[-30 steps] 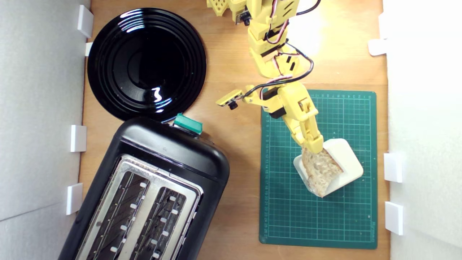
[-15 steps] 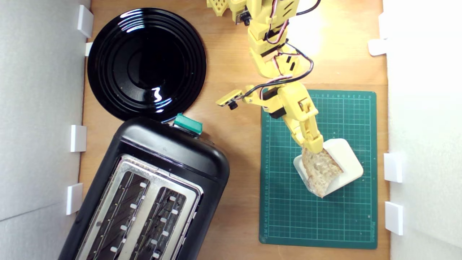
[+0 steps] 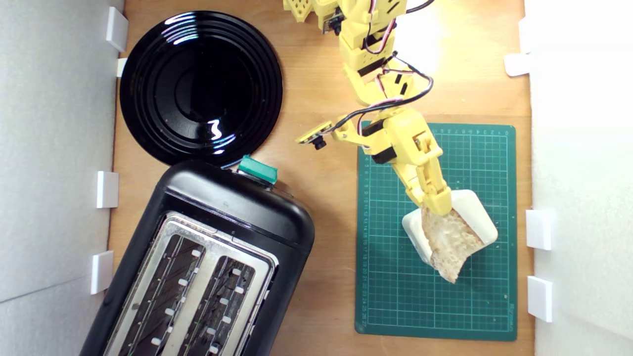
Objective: Pick bread and place in toaster
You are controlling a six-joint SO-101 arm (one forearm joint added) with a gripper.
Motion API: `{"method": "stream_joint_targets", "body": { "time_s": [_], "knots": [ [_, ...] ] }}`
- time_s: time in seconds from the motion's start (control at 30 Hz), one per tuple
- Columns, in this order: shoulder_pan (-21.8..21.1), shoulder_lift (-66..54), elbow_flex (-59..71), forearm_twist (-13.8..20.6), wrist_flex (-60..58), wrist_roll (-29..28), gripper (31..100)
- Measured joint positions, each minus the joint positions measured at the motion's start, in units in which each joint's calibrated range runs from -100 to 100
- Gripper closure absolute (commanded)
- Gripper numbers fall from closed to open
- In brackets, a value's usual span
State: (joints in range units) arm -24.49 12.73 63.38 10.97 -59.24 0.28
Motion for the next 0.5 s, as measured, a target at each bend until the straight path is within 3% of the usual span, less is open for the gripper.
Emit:
{"method": "stream_joint_targets", "body": {
  "time_s": [0.2, 0.5],
  "knots": [
    [0.18, -6.97, 0.0, -0.09, 0.85, 0.0, 79.8],
    [0.73, -25.96, 0.09, 0.0, 22.88, 0.0, 79.6]
  ]
}}
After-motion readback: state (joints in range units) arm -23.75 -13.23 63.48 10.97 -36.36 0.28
